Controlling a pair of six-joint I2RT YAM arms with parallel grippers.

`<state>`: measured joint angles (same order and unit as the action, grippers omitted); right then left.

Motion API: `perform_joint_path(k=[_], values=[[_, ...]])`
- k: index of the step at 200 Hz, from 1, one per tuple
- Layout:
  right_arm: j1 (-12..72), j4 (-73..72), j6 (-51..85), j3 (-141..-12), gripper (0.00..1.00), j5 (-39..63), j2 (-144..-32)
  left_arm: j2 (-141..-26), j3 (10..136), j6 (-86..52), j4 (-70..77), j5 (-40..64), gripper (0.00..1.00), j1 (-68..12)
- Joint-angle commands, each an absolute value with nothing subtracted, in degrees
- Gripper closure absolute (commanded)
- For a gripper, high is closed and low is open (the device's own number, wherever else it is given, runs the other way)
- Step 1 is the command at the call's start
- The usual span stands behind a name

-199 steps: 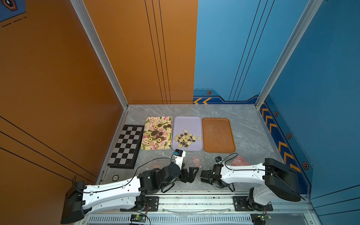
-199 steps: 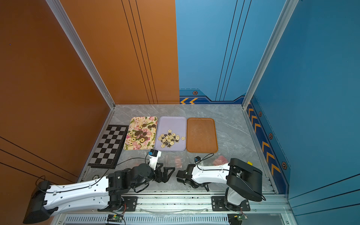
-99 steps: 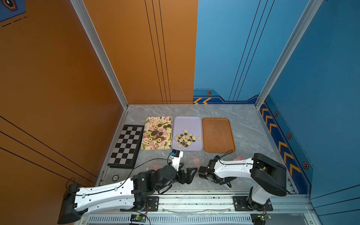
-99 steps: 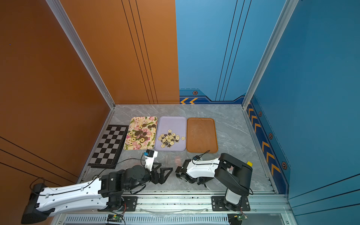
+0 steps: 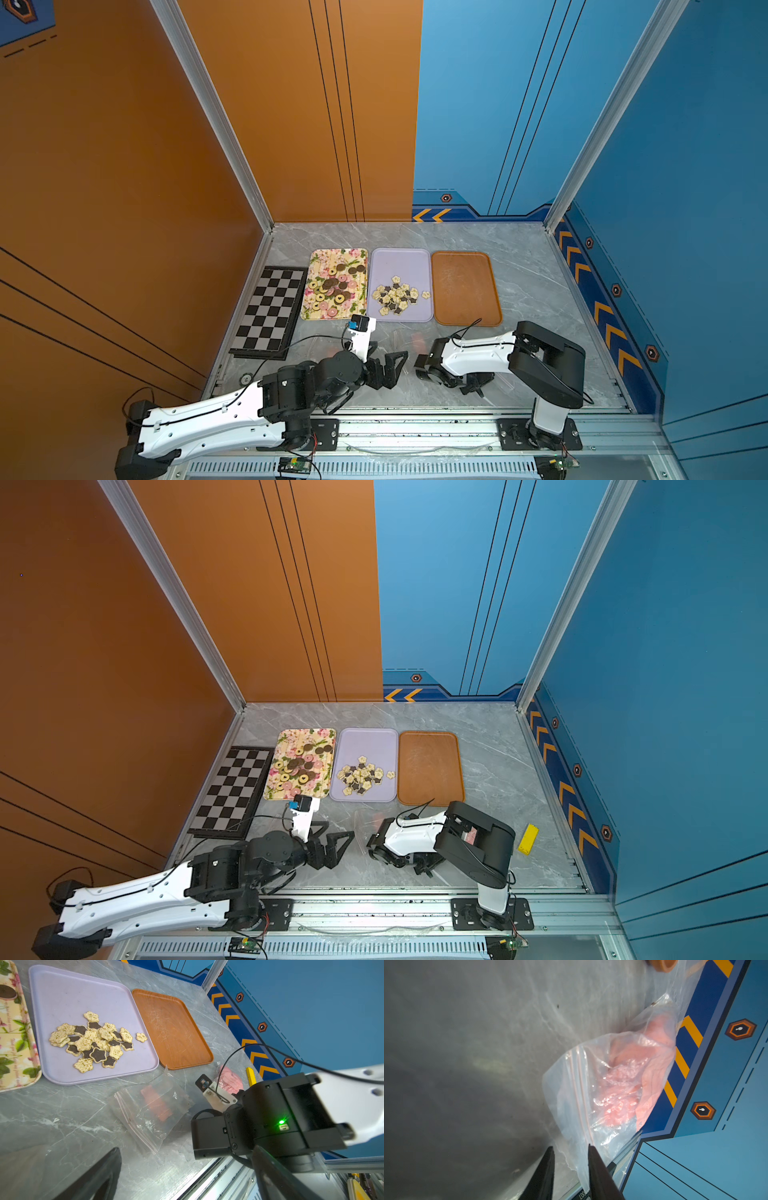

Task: Pour cookies out of the ziploc bag
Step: Open the ziploc bag at the center of the board.

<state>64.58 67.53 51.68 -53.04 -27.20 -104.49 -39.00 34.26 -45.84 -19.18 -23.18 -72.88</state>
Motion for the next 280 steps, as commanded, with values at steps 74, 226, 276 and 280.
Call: perform_joint_path(k=[74,226,276,280], values=[[60.4,68.8,46.8,-53.2,0.77,-28.6,-102.4,-37.2,34.9,-45.1,-20.7,-25.0,0.02,-74.0],[50.6,52.5,28.0,-51.9,1.00,3.9,-61.6,-52.6,34.3,-10.6,-4.8,-3.9,0.01,-74.4],[50.2,56.3,25.2,-57.5,1.00,5.1,-60.9,-67.1,38.6,-2.4,5.1,-1.9,0.02,-73.8],[50.1,56.8,25.1,-57.9,1.00,5.1,-60.8,-67.9,38.5,-2.2,6.7,-1.9,0.02,-73.6]])
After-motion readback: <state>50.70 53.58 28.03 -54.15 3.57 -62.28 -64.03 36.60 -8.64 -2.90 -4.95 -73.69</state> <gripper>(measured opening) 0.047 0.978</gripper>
